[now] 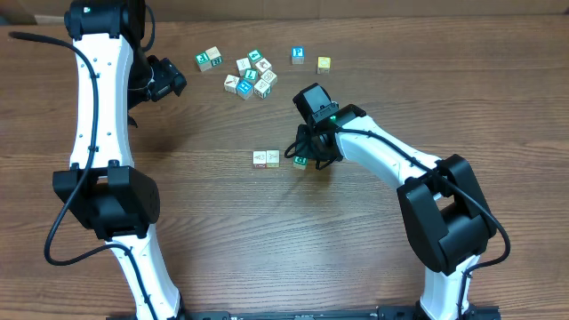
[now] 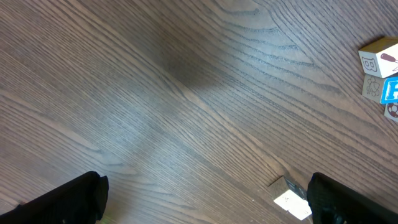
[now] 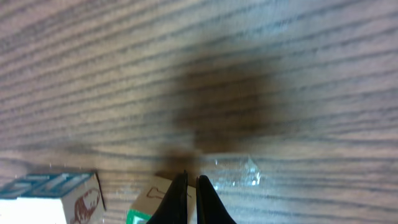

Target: Form a horizontal line

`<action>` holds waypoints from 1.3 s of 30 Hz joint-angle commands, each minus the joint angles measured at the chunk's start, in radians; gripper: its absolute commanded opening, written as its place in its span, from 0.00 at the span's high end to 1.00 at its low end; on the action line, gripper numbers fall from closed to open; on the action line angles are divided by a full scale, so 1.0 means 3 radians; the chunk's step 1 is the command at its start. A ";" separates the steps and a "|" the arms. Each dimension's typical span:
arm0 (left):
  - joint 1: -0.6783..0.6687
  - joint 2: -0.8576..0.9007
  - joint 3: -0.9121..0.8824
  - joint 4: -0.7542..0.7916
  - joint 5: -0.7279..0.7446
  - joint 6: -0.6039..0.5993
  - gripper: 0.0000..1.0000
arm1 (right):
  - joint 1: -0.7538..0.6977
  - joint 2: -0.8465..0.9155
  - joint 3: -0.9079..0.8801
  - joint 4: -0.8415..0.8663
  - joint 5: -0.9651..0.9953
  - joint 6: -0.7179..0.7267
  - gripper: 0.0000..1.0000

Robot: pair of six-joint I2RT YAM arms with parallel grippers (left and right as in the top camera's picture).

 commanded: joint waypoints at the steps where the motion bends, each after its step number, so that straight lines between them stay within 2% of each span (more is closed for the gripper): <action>1: -0.0009 0.0022 0.0000 -0.0008 0.0003 0.0028 0.00 | 0.0017 0.0013 -0.0022 -0.0017 -0.0216 -0.0013 0.96; 15: -0.0009 0.0022 0.0000 -0.0008 0.0003 0.0028 0.01 | 0.0017 0.0013 -0.0022 -0.0445 -0.0478 0.0000 0.92; 19: -0.0009 0.0022 0.0000 -0.0008 0.0003 0.0028 0.00 | 0.0017 0.0013 -0.0022 -0.0575 -0.0509 -0.0029 0.85; 24: -0.0009 0.0022 0.0000 -0.0008 0.0003 0.0028 0.01 | 0.0015 0.0013 -0.0019 -0.0595 -0.0383 -0.0388 0.75; 28: -0.0009 0.0022 0.0000 -0.0008 0.0003 0.0028 0.00 | -0.0038 0.0013 -0.0019 -0.0478 -0.0052 -0.0389 0.75; 32: -0.0009 0.0022 0.0000 -0.0008 0.0003 0.0028 0.01 | -0.0060 0.0013 -0.0019 -0.0338 -0.0033 -0.0388 0.76; 35: -0.0009 0.0022 0.0000 -0.0008 0.0003 0.0028 0.00 | -0.0032 0.0013 -0.0020 -0.0315 -0.0187 -0.0376 0.80; 39: -0.0009 0.0022 0.0000 -0.0008 0.0003 0.0028 0.00 | 0.0011 0.0013 -0.0020 -0.0338 -0.0439 -0.0375 0.80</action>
